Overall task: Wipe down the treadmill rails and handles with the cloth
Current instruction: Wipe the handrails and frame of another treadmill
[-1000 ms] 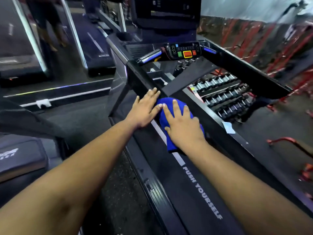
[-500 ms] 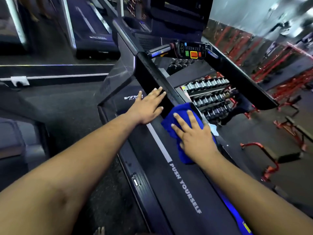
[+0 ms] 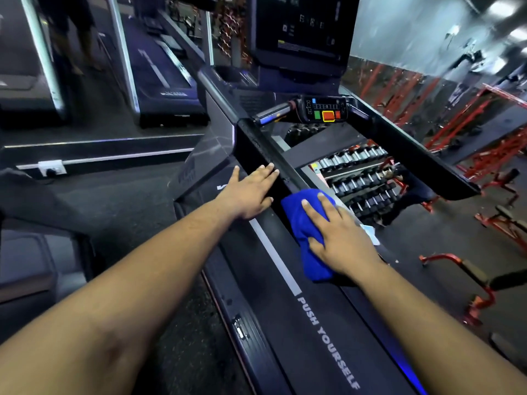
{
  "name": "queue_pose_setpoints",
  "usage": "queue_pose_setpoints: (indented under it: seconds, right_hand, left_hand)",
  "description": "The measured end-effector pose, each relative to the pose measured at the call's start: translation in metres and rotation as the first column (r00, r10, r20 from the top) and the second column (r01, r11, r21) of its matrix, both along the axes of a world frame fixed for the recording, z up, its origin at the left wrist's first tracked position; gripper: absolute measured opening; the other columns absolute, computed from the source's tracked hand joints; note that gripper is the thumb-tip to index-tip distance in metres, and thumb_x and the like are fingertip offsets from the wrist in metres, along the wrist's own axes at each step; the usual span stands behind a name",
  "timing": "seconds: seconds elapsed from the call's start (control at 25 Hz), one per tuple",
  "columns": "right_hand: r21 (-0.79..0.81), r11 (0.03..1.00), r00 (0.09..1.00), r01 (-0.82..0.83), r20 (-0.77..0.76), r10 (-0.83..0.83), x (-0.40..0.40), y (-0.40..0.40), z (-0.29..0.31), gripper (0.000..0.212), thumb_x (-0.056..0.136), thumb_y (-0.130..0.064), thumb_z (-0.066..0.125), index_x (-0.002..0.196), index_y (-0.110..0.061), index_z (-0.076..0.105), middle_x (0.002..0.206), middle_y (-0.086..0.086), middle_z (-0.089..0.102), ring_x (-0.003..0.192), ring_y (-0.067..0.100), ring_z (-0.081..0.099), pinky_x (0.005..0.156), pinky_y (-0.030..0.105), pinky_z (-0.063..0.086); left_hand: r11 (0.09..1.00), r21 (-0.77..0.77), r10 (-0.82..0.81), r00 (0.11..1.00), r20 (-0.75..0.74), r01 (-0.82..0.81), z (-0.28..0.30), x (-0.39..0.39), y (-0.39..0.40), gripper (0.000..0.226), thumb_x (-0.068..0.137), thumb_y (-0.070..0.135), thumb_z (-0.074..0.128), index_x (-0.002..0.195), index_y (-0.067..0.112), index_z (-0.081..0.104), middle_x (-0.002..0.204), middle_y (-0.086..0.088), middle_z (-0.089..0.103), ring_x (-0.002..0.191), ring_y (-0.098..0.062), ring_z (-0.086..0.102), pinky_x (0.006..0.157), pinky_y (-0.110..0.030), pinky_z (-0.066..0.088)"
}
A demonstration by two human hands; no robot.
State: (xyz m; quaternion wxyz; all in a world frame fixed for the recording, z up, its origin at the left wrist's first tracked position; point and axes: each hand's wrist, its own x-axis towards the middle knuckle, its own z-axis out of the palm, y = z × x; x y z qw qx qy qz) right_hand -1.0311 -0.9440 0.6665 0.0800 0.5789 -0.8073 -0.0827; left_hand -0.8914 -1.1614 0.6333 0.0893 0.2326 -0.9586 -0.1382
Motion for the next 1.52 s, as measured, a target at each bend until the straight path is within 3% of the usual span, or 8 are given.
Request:
queue_pose_setpoints:
  seconds: [0.08, 0.28, 0.76, 0.88, 1.0, 1.12, 1.28, 1.52]
  right_hand:
    - [-0.015, 1.000, 1.000, 0.015, 0.004, -0.015, -0.004, 0.002, -0.003, 0.077, 0.093, -0.048, 0.044, 0.152, -0.048, -0.005, 0.166, -0.006, -0.001, 0.141, 0.030, 0.024, 0.091, 0.049, 0.053]
    - [-0.046, 0.998, 0.994, 0.037, 0.109, -0.032, 0.002, -0.113, 0.008, 0.070, 0.098, -0.044, 0.042, 0.153, -0.048, -0.002, 0.166, -0.004, 0.000, 0.137, 0.033, 0.029, 0.095, 0.053, 0.049]
    - [0.120, 0.991, 0.966, -0.050, 0.258, 0.017, -0.023, -0.194, 0.024, 0.077, 0.096, -0.050, 0.045, 0.153, -0.049, -0.006, 0.166, -0.005, -0.010, 0.146, 0.035, 0.020, 0.108, 0.053, 0.040]
    - [0.190, 0.980, 0.961, -0.061, 0.277, 0.007, -0.029, -0.220, 0.034, 0.080, 0.096, -0.053, 0.047, 0.154, -0.046, -0.009, 0.166, -0.002, -0.013, 0.149, 0.037, 0.014, 0.115, 0.054, 0.031]
    - [0.246, 0.966, 0.961, -0.076, 0.277, 0.005, -0.032, -0.242, 0.047, 0.084, 0.096, -0.055, 0.048, 0.155, -0.040, -0.009, 0.166, 0.004, -0.008, 0.149, 0.040, 0.011, 0.118, 0.054, 0.026]
    - [0.242, 0.970, 0.970, -0.029, 0.241, -0.031, -0.037, -0.248, 0.056, 0.088, 0.093, -0.061, 0.050, 0.156, -0.038, -0.006, 0.166, 0.004, -0.003, 0.149, 0.036, 0.016, 0.115, 0.053, 0.032]
    - [0.224, 0.964, 0.922, 0.140, 0.326, -0.210, -0.032, -0.233, 0.056, 0.092, 0.085, -0.077, 0.045, 0.153, -0.048, -0.010, 0.166, -0.003, -0.012, 0.152, 0.026, 0.008, 0.114, 0.056, 0.028]
    - [0.095, 0.923, 0.852, 0.373, 0.359, -0.381, -0.003, -0.232, 0.034, 0.093, 0.081, -0.084, 0.037, 0.151, -0.050, -0.014, 0.167, -0.003, -0.006, 0.152, 0.022, 0.015, 0.114, 0.048, 0.032]
  left_hand:
    - [1.000, -0.015, -0.012, 1.000, -0.008, 0.012, -0.004, 0.000, -0.006, 0.074, 0.101, 0.038, 0.045, 0.159, 0.023, 0.002, 0.168, 0.005, -0.004, 0.154, -0.013, 0.001, 0.117, -0.065, 0.000]
    - [0.995, 0.044, 0.088, 0.996, -0.020, -0.087, -0.005, -0.008, -0.034, 0.076, 0.100, 0.039, 0.046, 0.159, 0.022, 0.001, 0.168, 0.005, -0.006, 0.154, -0.011, 0.000, 0.117, -0.065, 0.000]
    - [0.994, -0.035, 0.107, 0.993, 0.041, -0.105, 0.023, -0.026, -0.104, 0.076, 0.095, 0.026, 0.047, 0.159, 0.022, 0.007, 0.168, 0.005, 0.000, 0.154, -0.012, 0.003, 0.119, -0.064, 0.002]
    - [0.998, -0.050, 0.029, 0.998, 0.052, -0.026, 0.038, -0.039, -0.141, 0.077, 0.092, 0.022, 0.047, 0.159, 0.021, 0.009, 0.168, 0.004, 0.000, 0.154, -0.013, 0.005, 0.119, -0.065, 0.002]
    - [0.977, -0.141, -0.150, 0.986, 0.067, 0.158, 0.047, -0.056, -0.186, 0.084, 0.082, 0.042, 0.037, 0.159, 0.022, 0.010, 0.168, 0.001, 0.003, 0.154, -0.013, 0.005, 0.120, -0.063, 0.002]
    - [0.907, -0.229, -0.357, 0.934, 0.030, 0.354, 0.045, -0.075, -0.231, 0.088, 0.079, 0.056, 0.027, 0.159, 0.024, 0.012, 0.167, 0.001, 0.005, 0.153, -0.011, 0.005, 0.119, -0.062, 0.001]
    - [0.753, -0.280, -0.612, 0.790, 0.039, 0.596, 0.041, -0.100, -0.254, 0.075, 0.089, 0.050, 0.029, 0.159, 0.024, 0.016, 0.167, 0.002, 0.010, 0.152, -0.006, 0.006, 0.118, -0.057, -0.004]
    - [0.505, -0.239, -0.812, 0.550, 0.192, 0.829, 0.054, -0.131, -0.271, 0.080, 0.085, 0.050, 0.026, 0.159, 0.026, 0.009, 0.167, 0.006, -0.004, 0.152, -0.004, -0.004, 0.120, -0.054, -0.007]
